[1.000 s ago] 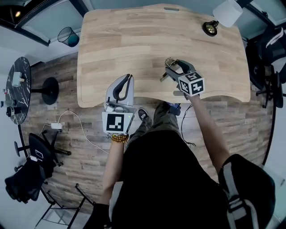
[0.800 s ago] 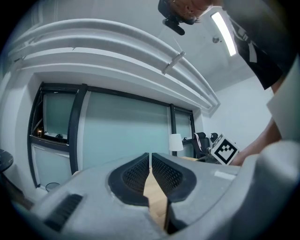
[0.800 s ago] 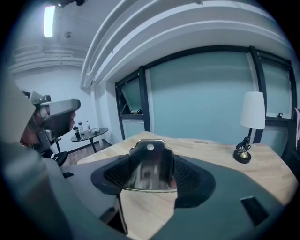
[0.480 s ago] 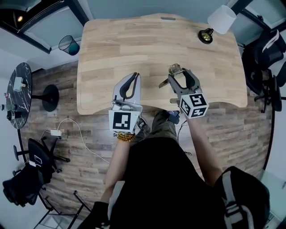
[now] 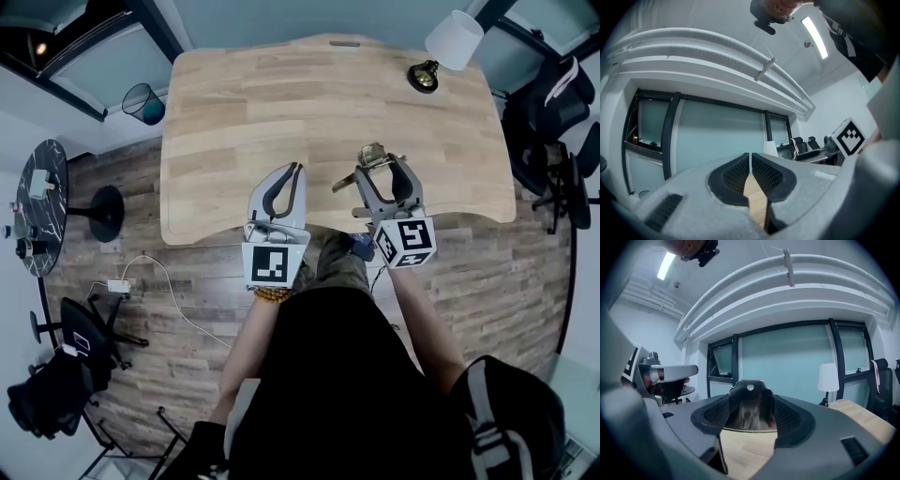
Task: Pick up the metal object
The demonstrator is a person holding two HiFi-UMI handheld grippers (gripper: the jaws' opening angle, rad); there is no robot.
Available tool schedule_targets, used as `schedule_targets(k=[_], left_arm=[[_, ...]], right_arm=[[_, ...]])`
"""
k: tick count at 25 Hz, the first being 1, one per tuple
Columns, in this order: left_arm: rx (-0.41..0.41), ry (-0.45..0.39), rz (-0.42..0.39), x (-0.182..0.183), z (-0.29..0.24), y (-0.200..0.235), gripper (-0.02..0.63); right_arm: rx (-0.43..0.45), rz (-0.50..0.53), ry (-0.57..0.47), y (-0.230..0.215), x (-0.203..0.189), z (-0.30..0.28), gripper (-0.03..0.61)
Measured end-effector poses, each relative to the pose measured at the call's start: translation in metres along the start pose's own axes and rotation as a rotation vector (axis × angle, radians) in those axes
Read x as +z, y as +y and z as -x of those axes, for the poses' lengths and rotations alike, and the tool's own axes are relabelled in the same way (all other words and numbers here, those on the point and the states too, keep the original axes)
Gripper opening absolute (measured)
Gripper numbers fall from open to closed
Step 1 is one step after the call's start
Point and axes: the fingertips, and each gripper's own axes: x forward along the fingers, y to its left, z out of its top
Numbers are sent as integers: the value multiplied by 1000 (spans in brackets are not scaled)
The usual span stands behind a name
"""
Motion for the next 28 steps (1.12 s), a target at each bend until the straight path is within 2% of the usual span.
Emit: schedule_targets(k=[7, 13, 18, 23, 28], left_arm=[[-13, -15, -41, 3, 4, -10, 32], [15, -21, -31, 6, 6, -6, 32], [7, -10, -80, 10, 10, -6, 32], [35, -26, -39, 11, 11, -2, 32], [36, 1, -13, 3, 11, -2, 32]], right_arm=[[17, 38, -101, 20, 26, 10, 285], [63, 71, -147, 38, 49, 11, 285], [106, 113, -182, 43, 67, 15, 285], [78, 146, -199, 39, 70, 11, 285], [88, 149, -184, 44, 62, 5, 285]])
